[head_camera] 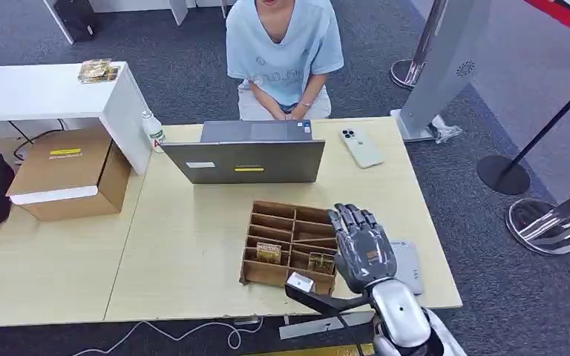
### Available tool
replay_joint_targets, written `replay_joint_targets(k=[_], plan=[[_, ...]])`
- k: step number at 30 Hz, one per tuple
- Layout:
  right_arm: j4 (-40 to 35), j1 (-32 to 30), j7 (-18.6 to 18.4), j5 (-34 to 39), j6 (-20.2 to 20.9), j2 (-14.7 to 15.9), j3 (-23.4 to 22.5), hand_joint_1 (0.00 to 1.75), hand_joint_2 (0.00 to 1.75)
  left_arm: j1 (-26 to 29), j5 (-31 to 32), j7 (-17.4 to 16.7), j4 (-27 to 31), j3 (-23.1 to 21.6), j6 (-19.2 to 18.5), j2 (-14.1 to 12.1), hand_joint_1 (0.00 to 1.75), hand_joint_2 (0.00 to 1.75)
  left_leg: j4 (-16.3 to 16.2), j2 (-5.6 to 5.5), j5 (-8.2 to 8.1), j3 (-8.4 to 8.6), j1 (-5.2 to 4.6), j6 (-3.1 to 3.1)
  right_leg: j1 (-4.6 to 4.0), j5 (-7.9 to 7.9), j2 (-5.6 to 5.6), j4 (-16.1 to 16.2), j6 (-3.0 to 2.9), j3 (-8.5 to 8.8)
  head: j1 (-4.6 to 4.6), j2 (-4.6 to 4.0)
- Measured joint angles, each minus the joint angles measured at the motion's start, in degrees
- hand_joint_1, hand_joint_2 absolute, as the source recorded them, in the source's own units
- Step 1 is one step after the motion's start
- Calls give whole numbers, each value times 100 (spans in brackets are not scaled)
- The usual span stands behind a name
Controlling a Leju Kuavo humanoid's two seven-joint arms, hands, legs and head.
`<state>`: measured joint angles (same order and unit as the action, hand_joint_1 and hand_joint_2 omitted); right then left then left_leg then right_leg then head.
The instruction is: Pass the card to the sensor for recognition and then transmit it.
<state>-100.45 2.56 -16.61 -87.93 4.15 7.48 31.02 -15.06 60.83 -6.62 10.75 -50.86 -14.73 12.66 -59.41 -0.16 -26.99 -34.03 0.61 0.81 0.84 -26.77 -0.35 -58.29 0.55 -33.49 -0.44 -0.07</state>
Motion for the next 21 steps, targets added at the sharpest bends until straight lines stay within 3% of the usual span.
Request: replay_joint_targets(k=[1,4,7,11,14,21], plan=[[31,7,9,4,0,2,13,115,175,3,0,2,0,11,-2,-2,0,0,0,0,0,0,0,0,0,0,0,0,0,0,0,0],[124,6,50,15,9,26,63,79,175,20,0,2,0,70,-4,-4,0,0,0,0,0,1,0,0,0,0,0,0,0,0,0,0],[196,6,105,63,0,74,122,66,175,26,0,2,0,92,-4,-9,0,0,0,0,0,0,0,0,0,0,0,0,0,0,-2,0],[286,7,166,122,-11,135,138,77,175,33,0,2,0,96,0,-13,0,0,0,0,0,0,0,0,1,0,0,0,0,0,0,0],[345,7,173,140,-17,177,140,63,175,45,0,2,0,98,39,-15,0,0,0,0,0,1,0,0,1,0,0,0,0,0,0,0],[393,-84,120,171,-33,278,140,66,175,64,0,2,0,98,92,-17,0,0,0,0,0,1,0,0,0,0,0,0,0,0,0,0]])
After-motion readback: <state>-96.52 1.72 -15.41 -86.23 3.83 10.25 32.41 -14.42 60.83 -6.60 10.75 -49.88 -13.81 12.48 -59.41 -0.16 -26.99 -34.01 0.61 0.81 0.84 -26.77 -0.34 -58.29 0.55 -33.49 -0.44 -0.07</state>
